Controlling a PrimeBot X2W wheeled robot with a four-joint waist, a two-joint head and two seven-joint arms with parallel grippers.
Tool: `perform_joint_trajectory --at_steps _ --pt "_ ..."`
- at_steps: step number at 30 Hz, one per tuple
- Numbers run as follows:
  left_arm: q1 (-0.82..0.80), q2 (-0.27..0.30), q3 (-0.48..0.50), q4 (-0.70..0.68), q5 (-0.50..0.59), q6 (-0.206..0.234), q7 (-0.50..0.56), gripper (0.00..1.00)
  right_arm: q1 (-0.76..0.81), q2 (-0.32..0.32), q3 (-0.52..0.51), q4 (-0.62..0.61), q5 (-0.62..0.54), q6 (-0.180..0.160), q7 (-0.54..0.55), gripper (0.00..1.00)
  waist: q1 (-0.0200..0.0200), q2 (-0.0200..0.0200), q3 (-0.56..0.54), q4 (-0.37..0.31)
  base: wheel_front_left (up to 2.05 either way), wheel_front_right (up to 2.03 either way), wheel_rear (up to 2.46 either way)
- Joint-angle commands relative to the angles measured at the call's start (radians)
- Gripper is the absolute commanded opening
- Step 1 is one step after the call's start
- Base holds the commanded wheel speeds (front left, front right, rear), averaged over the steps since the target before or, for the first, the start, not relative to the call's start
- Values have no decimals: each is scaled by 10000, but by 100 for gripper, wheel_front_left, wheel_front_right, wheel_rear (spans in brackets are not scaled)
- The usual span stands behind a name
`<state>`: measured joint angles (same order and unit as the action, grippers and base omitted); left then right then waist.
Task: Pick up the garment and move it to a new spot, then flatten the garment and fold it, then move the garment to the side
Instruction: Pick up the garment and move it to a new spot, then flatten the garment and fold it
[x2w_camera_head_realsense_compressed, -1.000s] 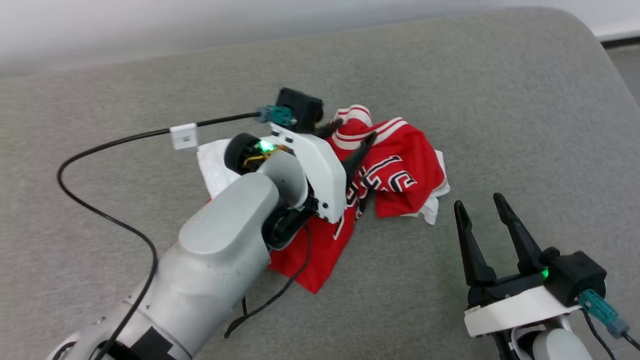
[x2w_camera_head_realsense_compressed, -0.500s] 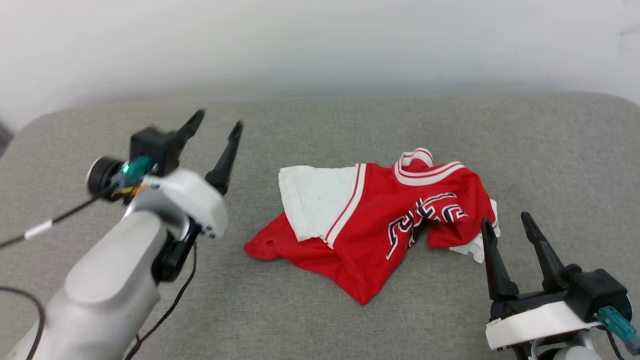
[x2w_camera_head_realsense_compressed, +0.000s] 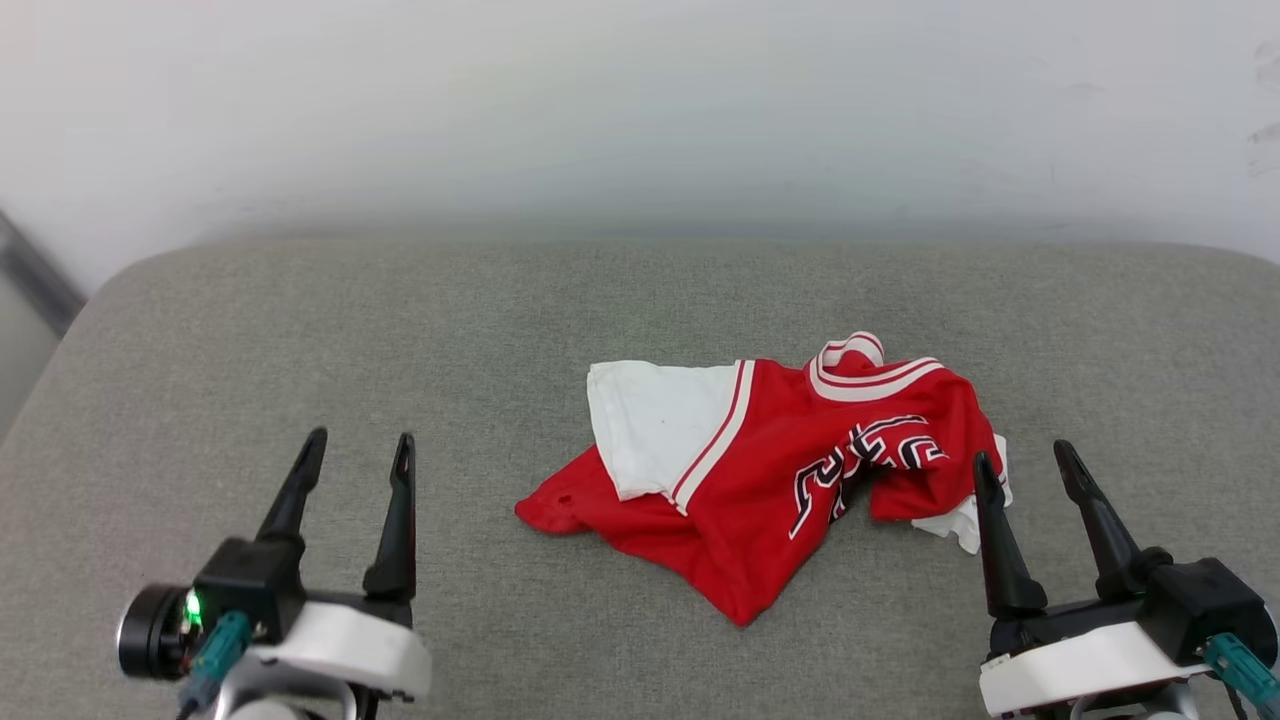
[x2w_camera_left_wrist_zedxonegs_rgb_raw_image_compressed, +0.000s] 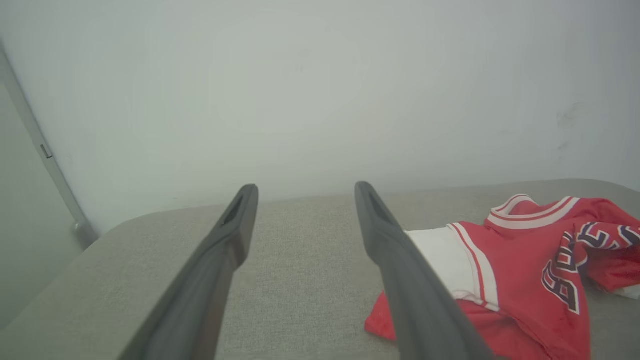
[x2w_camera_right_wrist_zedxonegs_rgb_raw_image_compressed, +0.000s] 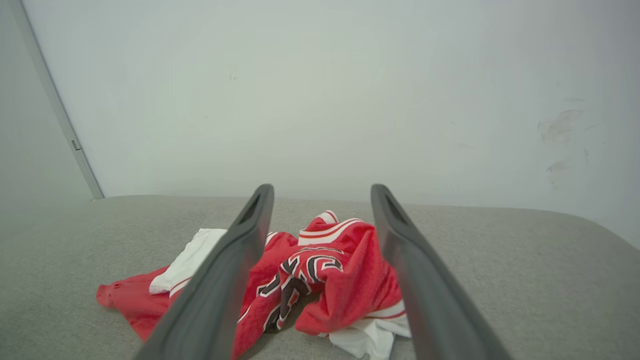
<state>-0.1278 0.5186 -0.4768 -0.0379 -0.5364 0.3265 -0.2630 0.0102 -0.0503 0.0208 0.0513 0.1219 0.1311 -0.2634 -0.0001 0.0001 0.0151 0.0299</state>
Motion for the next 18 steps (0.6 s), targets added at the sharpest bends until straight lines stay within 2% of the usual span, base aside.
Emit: perform_joint_trajectory --at_steps 1,4,5,8,14,18 --pt "229 -102 148 -59 136 -20 -23 100 76 2 24 -48 -24 -7 -20 100 1 -1 -22 -23 0 0 0" --pt "821 -666 723 -451 540 -375 -24 100 106 1 -20 -87 -42 -7 -20 100 1 -1 -38 -47 0 0 0" --pt "1165 -1054 1027 -670 870 -692 -24 100 144 2 -65 -118 -41 -7 -20 100 1 -1 -15 -55 0 0 0" --pt "1574 -1550 1355 -677 1305 -1229 -25 100 135 2 -122 -102 -56 -7 -20 100 1 -1 44 -75 0 0 0" --pt "1808 -2257 1929 -329 1917 -2215 -25 100 58 2 -143 -67 -50 -7 -20 100 1 -1 121 -103 0 0 0" --pt "1646 -2521 2223 -144 2241 -2761 -26 100 -32 2 -137 -89 -72 -7 -20 100 1 -1 228 -162 0 0 0"
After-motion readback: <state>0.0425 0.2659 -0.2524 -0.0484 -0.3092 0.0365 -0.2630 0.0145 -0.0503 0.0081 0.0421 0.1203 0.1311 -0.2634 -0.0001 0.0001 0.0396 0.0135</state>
